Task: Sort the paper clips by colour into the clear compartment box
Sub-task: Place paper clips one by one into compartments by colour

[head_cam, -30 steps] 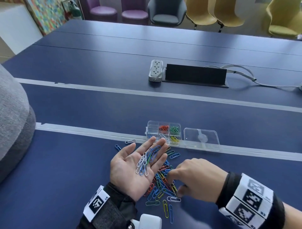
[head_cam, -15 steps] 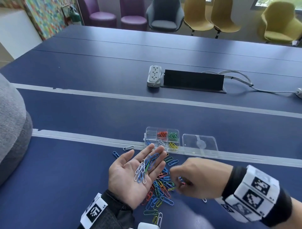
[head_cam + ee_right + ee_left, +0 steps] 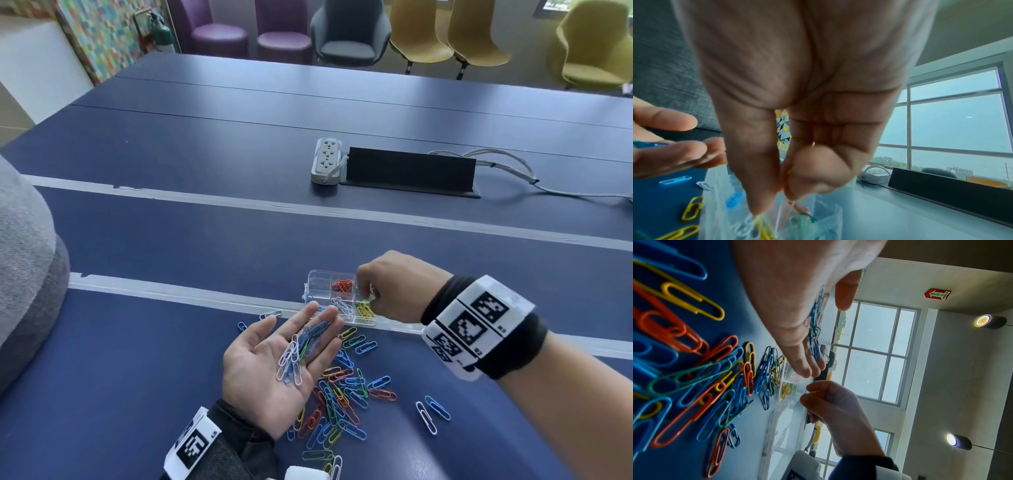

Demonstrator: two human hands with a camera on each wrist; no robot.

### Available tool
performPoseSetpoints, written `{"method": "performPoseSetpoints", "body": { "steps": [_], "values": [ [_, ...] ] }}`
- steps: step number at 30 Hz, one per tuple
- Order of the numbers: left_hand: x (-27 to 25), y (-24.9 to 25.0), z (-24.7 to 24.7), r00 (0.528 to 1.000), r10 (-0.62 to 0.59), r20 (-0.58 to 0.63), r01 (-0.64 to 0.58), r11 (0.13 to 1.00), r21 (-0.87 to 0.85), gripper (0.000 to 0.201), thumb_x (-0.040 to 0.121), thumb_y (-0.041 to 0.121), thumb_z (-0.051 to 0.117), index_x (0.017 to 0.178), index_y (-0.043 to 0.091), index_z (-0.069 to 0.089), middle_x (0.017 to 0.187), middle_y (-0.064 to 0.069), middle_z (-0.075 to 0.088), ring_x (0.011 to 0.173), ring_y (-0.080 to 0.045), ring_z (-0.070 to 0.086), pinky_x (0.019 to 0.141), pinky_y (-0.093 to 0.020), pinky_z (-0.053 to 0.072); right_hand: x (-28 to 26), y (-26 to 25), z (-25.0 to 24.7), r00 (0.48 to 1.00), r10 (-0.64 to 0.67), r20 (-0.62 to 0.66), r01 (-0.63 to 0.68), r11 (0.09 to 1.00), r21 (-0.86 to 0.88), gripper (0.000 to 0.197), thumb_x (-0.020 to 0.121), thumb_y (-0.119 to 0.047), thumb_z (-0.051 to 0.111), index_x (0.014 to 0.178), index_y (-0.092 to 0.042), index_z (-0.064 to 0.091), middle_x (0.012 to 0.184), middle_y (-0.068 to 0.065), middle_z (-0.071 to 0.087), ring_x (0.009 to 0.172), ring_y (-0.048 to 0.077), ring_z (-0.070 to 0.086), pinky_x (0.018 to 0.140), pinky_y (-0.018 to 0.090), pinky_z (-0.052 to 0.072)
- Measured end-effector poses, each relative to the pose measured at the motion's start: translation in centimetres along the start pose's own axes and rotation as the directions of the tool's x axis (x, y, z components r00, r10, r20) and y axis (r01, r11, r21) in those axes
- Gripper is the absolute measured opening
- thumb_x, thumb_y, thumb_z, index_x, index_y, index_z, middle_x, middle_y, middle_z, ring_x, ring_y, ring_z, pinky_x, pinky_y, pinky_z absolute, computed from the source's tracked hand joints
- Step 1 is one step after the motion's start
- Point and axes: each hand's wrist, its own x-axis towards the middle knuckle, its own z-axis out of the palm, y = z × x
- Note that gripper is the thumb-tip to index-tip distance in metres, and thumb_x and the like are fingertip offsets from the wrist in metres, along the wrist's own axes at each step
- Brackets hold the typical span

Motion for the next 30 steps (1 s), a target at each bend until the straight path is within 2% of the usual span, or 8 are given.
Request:
{"method": "performPoseSetpoints", "body": {
  "steps": [3, 8, 12, 14, 18, 21, 26, 30],
  "values": [
    [0.0, 0.0, 0.1, 1.000, 0.002, -0.007, -0.002, 1.000, 0.000, 0.057, 0.086, 0.030, 0.037, 0.129, -0.007, 0.050, 0.125, -0.029, 0.059, 0.111, -0.044, 0.060, 0.091, -0.056, 0.045, 0.0, -0.2, 0.2, 1.000, -0.030, -0.010, 0.030, 0.999, 0.044, 0.032, 0.077, -0.004, 0.052, 0.101, -0.018, 0.067, 0.094, 0.003, 0.069, 0.090, 0.022, 0.059, 0.073, 0.025, 0.046],
    [0.1, -0.1, 0.3, 1.000, -0.024, 0.002, 0.024, 1.000, -0.004, 0.060, 0.084, 0.031, 0.038, 0.130, -0.006, 0.049, 0.126, -0.030, 0.058, 0.114, -0.045, 0.058, 0.092, -0.058, 0.043, -0.4, -0.1, 0.0, 0.999, -0.045, -0.029, 0.048, 0.994, 0.102, 0.035, 0.079, -0.001, 0.049, 0.102, -0.021, 0.068, 0.092, 0.000, 0.069, 0.075, 0.014, 0.047, 0.070, 0.022, 0.042],
    [-0.1, -0.1, 0.5, 0.999, -0.038, 0.026, 0.038, 0.999, -0.010, 0.063, 0.083, 0.034, 0.040, 0.131, -0.005, 0.048, 0.129, -0.030, 0.055, 0.119, -0.045, 0.054, 0.095, -0.060, 0.041, -1.1, -0.2, -0.5, 0.994, -0.075, -0.080, 0.087, 0.985, 0.149, 0.031, 0.082, -0.005, 0.048, 0.100, -0.021, 0.069, 0.088, 0.001, 0.070, 0.079, 0.019, 0.059, 0.072, 0.025, 0.046],
    [-0.1, -0.1, 0.4, 0.998, -0.042, 0.038, 0.043, 0.999, -0.006, 0.063, 0.084, 0.036, 0.038, 0.132, -0.004, 0.048, 0.130, -0.030, 0.054, 0.121, -0.045, 0.053, 0.096, -0.060, 0.040, -1.3, -0.5, -0.8, 0.988, -0.104, -0.118, 0.123, 0.977, 0.172, 0.029, 0.083, -0.007, 0.051, 0.100, -0.022, 0.068, 0.087, -0.002, 0.071, 0.073, 0.013, 0.056, 0.072, 0.024, 0.047],
    [-0.2, -0.2, 0.5, 0.997, -0.046, 0.060, 0.046, 0.999, 0.003, 0.065, 0.086, 0.039, 0.035, 0.133, -0.004, 0.047, 0.132, -0.030, 0.053, 0.123, -0.044, 0.051, 0.098, -0.060, 0.037, -1.9, -1.5, -0.7, 0.947, -0.234, -0.219, 0.278, 0.939, 0.204, 0.020, 0.083, -0.011, 0.058, 0.095, -0.022, 0.069, 0.082, -0.005, 0.067, 0.065, 0.005, 0.048, 0.066, 0.017, 0.038],
    [-0.3, -0.4, 0.6, 0.995, -0.050, 0.083, 0.047, 0.998, 0.033, 0.067, 0.084, 0.038, 0.037, 0.131, -0.007, 0.051, 0.133, -0.028, 0.053, 0.121, -0.041, 0.053, 0.100, -0.059, 0.037, -2.3, -2.2, -0.4, 0.921, -0.325, -0.215, 0.372, 0.898, 0.237, 0.017, 0.082, -0.016, 0.062, 0.094, -0.025, 0.070, 0.080, -0.003, 0.062, 0.064, 0.008, 0.048, 0.065, 0.023, 0.042],
    [-0.6, -0.9, 0.6, 0.996, -0.039, 0.075, 0.036, 0.998, 0.042, 0.067, 0.084, 0.040, 0.035, 0.123, -0.011, 0.056, 0.121, -0.025, 0.057, 0.107, -0.033, 0.052, 0.101, -0.056, 0.039, -2.6, -2.8, 0.6, 0.931, -0.335, -0.146, 0.359, 0.911, 0.201, 0.018, 0.082, -0.027, 0.058, 0.095, -0.033, 0.069, 0.085, -0.005, 0.055, 0.071, 0.015, 0.048, 0.067, 0.038, 0.050],
    [-0.9, -0.9, 0.7, 0.997, -0.043, 0.066, 0.040, 0.998, 0.042, 0.067, 0.083, 0.038, 0.038, 0.129, -0.010, 0.051, 0.138, -0.026, 0.048, 0.120, -0.037, 0.045, 0.102, -0.055, 0.038, -3.1, -2.9, 0.5, 0.917, -0.356, -0.182, 0.389, 0.899, 0.200, 0.015, 0.080, -0.027, 0.055, 0.087, -0.027, 0.069, 0.084, -0.004, 0.060, 0.072, 0.019, 0.057, 0.067, 0.038, 0.050]
  ]
}}
